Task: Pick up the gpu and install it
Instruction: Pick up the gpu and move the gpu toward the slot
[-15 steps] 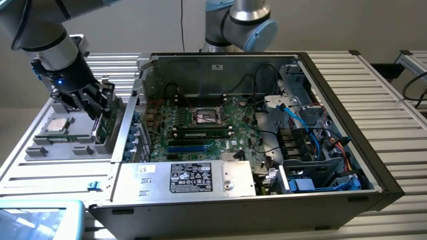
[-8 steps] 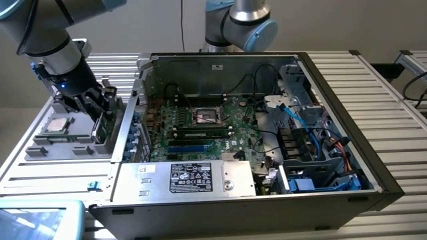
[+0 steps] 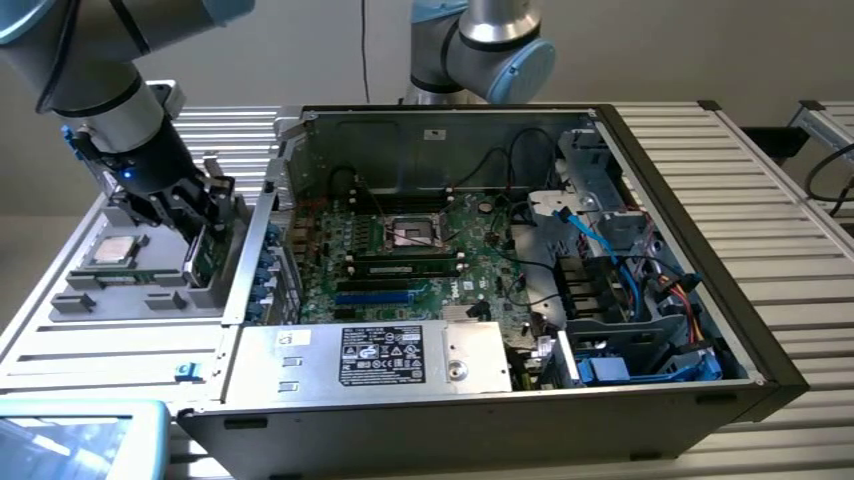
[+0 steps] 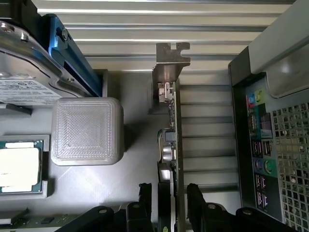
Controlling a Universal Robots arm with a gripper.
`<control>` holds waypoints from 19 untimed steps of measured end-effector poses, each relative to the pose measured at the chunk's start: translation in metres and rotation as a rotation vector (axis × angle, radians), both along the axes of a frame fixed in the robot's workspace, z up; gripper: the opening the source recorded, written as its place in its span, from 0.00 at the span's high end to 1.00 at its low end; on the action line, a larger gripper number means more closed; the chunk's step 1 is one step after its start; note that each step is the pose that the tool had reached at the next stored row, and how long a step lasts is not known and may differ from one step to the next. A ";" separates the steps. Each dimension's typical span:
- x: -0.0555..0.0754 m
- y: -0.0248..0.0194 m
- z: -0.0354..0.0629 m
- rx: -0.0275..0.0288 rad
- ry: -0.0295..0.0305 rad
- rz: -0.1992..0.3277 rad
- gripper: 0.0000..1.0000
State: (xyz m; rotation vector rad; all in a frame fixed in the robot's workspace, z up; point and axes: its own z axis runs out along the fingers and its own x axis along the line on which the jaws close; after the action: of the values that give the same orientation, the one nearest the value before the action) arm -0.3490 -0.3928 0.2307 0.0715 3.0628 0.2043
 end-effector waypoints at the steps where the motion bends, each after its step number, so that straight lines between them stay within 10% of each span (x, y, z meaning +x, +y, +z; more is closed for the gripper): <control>1: 0.000 0.0000 -0.0004 -0.0001 0.0000 -0.001 0.56; 19: 0.000 0.0000 -0.0019 0.0010 -0.0007 -0.007 0.72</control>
State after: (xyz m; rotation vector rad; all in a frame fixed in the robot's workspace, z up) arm -0.3490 -0.3928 0.2288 0.0823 3.0613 0.2054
